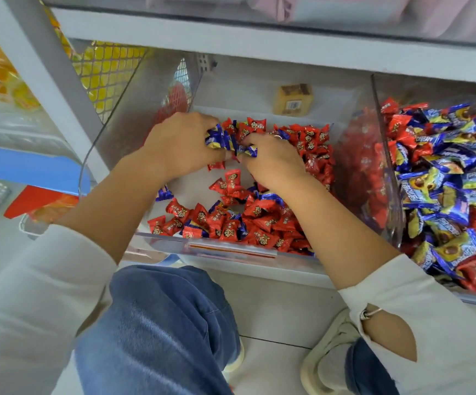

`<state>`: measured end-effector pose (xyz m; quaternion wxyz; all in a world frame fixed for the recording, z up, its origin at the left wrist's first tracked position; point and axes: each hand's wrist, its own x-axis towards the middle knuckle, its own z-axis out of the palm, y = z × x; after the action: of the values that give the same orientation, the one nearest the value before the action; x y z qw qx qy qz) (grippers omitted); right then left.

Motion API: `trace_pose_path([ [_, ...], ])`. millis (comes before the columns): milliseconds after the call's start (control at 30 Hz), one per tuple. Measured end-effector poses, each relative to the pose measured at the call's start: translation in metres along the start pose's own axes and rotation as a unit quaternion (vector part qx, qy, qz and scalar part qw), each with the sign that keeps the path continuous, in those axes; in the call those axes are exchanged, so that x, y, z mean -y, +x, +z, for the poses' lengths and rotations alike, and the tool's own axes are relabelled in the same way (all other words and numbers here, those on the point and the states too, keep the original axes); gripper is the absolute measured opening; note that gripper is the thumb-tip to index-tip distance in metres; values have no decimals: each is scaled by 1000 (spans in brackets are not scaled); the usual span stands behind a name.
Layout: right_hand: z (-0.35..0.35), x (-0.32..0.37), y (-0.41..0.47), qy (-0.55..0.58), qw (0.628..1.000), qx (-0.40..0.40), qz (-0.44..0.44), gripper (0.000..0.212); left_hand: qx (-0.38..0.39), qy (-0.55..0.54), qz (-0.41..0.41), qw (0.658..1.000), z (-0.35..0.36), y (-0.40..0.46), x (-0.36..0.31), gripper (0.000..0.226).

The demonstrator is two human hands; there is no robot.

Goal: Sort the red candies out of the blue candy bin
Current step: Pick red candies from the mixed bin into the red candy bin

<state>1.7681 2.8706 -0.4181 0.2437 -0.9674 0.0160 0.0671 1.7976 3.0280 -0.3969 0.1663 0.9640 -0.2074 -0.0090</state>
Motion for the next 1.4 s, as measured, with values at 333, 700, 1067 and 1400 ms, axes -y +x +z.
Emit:
trace_pose_path([
  [333, -103, -40, -118, 355, 933, -48, 9, 8, -28, -168, 17, 985, -26, -34, -94, 30],
  [700, -170, -175, -159, 281, 914, -264, 125, 20, 7, -262, 166, 951, 30, 16, -260, 27],
  [1067, -167, -224, -169, 167, 946, -268, 74, 40, -2, -11, 213, 977, 35, 17, -226, 67],
  [1400, -123, -116, -167, 126, 955, -228, -142, 17, -13, -103, 56, 993, -19, -46, -80, 35],
])
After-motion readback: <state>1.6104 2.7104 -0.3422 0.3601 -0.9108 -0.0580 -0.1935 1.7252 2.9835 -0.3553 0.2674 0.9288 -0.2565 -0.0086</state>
